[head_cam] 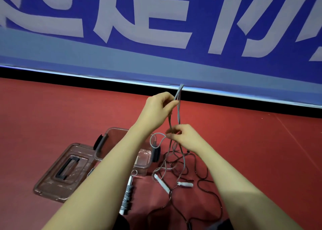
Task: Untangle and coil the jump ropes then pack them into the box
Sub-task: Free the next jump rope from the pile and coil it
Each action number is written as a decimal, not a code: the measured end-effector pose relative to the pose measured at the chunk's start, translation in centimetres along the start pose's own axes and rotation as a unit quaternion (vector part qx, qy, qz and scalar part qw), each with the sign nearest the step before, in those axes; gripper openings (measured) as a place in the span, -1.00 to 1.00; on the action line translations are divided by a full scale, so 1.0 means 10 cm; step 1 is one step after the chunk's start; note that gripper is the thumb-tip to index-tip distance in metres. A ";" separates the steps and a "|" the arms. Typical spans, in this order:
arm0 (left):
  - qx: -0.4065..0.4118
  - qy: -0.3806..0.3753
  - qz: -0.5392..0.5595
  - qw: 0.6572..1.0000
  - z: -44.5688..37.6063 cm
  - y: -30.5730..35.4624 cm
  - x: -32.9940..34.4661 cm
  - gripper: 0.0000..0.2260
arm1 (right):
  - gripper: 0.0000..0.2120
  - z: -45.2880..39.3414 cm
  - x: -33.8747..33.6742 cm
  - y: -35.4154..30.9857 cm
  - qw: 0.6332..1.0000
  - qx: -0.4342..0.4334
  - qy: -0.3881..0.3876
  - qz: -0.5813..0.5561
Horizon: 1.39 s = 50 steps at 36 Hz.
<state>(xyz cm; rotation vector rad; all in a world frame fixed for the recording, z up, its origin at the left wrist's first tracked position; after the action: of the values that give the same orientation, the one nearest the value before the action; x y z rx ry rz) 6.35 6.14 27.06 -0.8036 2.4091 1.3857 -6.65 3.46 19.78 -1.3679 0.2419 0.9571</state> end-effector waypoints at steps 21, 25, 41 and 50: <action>-0.100 -0.224 -0.026 0.969 0.32 -0.39 0.25 -0.71 | -0.77 -0.03 -0.27 -0.24 0.870 -0.037 0.118 -0.477; -0.064 -0.158 -0.016 0.985 0.28 -0.36 0.26 -0.82 | -0.77 0.03 -0.32 -0.31 0.827 -0.041 0.103 -0.551; -0.018 -0.048 -0.004 0.999 0.06 -0.14 0.09 -0.83 | -0.69 0.02 -0.15 -0.06 0.995 0.008 0.005 -0.100; 0.003 -0.012 0.053 0.999 0.00 0.00 0.05 -0.91 | -0.86 -0.01 -0.02 -0.09 0.999 -0.015 0.042 -0.029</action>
<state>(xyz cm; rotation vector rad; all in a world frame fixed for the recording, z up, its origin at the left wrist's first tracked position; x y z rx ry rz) 5.92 6.02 26.81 -0.6621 2.4680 1.4182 -6.08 3.43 20.52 -1.4368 0.2518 0.8590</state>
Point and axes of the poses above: each hand's wrist, its own z-axis away from the middle knuckle, its own x-axis out of the palm, y = z × x, the point moved 2 cm from there along -z, towards the middle knuckle, and after that the axes turned 8 degrees about x, right-handed, at the moved point
